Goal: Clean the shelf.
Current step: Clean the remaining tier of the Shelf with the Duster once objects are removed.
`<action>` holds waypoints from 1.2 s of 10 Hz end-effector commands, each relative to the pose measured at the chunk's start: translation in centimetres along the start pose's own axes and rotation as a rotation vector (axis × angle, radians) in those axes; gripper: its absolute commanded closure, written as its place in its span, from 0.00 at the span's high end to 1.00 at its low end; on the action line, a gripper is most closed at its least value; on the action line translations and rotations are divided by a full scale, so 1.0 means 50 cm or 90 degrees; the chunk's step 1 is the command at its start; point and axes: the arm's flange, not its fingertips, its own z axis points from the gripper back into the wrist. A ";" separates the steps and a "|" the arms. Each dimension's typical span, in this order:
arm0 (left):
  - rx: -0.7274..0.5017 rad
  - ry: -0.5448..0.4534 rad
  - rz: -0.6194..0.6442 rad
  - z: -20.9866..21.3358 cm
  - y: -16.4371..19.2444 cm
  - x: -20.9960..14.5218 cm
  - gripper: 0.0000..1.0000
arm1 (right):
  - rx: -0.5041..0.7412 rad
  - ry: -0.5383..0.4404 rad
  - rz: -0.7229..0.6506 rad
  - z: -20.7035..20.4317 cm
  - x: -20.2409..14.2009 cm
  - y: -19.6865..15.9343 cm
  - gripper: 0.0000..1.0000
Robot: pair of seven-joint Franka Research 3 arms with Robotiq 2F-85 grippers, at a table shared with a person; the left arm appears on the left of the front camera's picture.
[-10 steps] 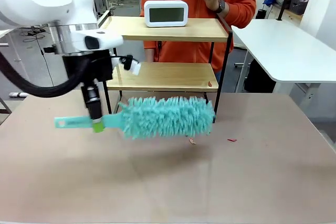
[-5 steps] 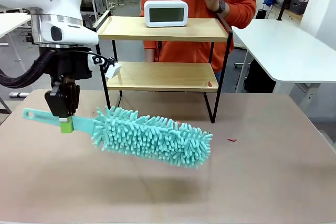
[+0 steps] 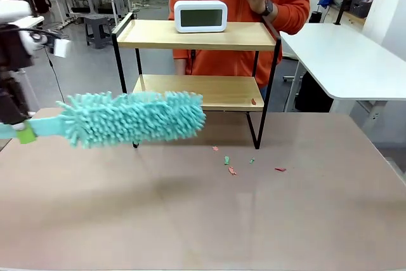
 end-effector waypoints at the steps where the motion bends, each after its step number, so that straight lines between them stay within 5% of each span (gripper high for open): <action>1: 0.027 -0.023 0.121 -0.022 -0.003 -0.042 0.12 | 0.014 -0.007 0.017 -0.002 0.003 0.001 1.00; 2: 0.000 0.000 0.000 0.000 0.000 0.000 0.12 | 0.014 -0.007 0.017 -0.002 0.003 0.001 1.00; 8: 0.001 0.004 0.010 -0.015 -0.008 0.012 0.12 | 0.014 -0.007 0.017 -0.002 0.003 0.001 1.00; 12: 0.043 -0.015 0.081 -0.002 0.013 0.201 0.12 | 0.014 -0.007 0.017 -0.002 0.003 0.001 1.00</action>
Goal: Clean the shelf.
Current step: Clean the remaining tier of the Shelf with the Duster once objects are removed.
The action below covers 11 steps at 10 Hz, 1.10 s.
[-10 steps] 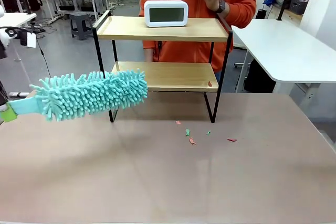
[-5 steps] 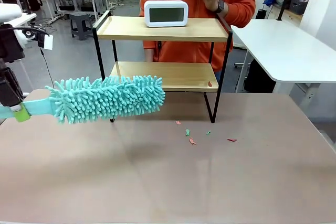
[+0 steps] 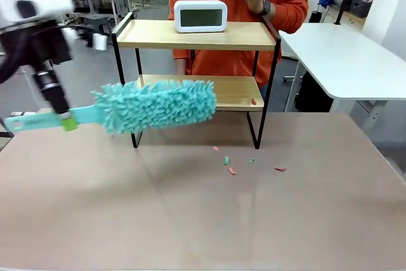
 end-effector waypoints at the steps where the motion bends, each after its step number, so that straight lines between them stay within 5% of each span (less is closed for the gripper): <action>1: 0.016 -0.027 0.040 0.015 0.015 0.071 0.12 | 0.014 -0.007 0.017 -0.002 0.003 0.001 1.00; 6: 0.046 -0.062 0.091 -0.004 0.030 0.206 0.12 | 0.014 -0.007 0.017 -0.002 0.003 0.001 1.00; 11: 0.082 -0.030 0.142 -0.044 0.045 0.351 0.12 | 0.014 -0.007 0.017 -0.002 0.003 0.001 1.00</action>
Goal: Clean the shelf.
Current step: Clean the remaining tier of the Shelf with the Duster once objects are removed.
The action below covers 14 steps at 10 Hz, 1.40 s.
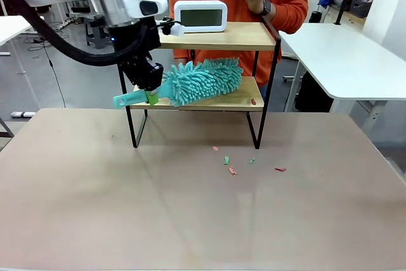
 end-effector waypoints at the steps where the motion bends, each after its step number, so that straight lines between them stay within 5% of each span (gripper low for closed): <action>1: 0.015 0.015 0.008 -0.003 -0.006 0.039 0.12 | 0.014 -0.006 0.017 -0.002 0.003 0.001 1.00; 8: 0.003 0.099 -0.159 -0.038 -0.075 0.007 0.12 | 0.014 -0.006 0.017 -0.002 0.003 0.001 1.00; 11: 0.016 0.155 -0.152 0.001 -0.067 -0.071 0.12 | 0.014 -0.006 0.017 -0.002 0.003 0.001 1.00; 14: 0.005 0.134 -0.166 0.030 -0.071 -0.153 0.12 | 0.014 -0.006 0.017 -0.002 0.003 0.001 1.00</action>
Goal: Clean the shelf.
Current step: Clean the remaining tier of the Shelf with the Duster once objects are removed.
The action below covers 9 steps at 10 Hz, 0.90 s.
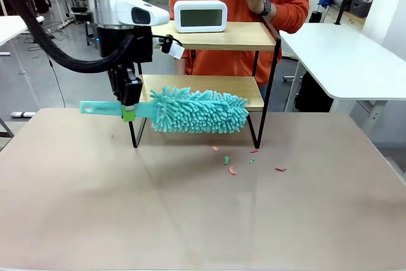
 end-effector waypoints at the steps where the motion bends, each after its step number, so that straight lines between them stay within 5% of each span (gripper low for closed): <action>1: -0.013 -0.032 -0.034 0.011 -0.006 -0.082 0.12 | 0.014 -0.007 0.017 -0.002 0.004 0.001 1.00; 4: -0.033 -0.114 -0.102 0.082 -0.011 -0.334 0.12 | 0.014 -0.007 0.017 -0.002 0.004 0.001 1.00; 6: -0.044 -0.207 0.001 0.084 -0.008 -0.508 0.12 | 0.014 -0.007 0.017 -0.002 0.004 0.001 1.00; 9: -0.077 -0.351 0.270 0.041 -0.003 -0.718 0.12 | 0.014 -0.007 0.017 -0.002 0.004 0.001 1.00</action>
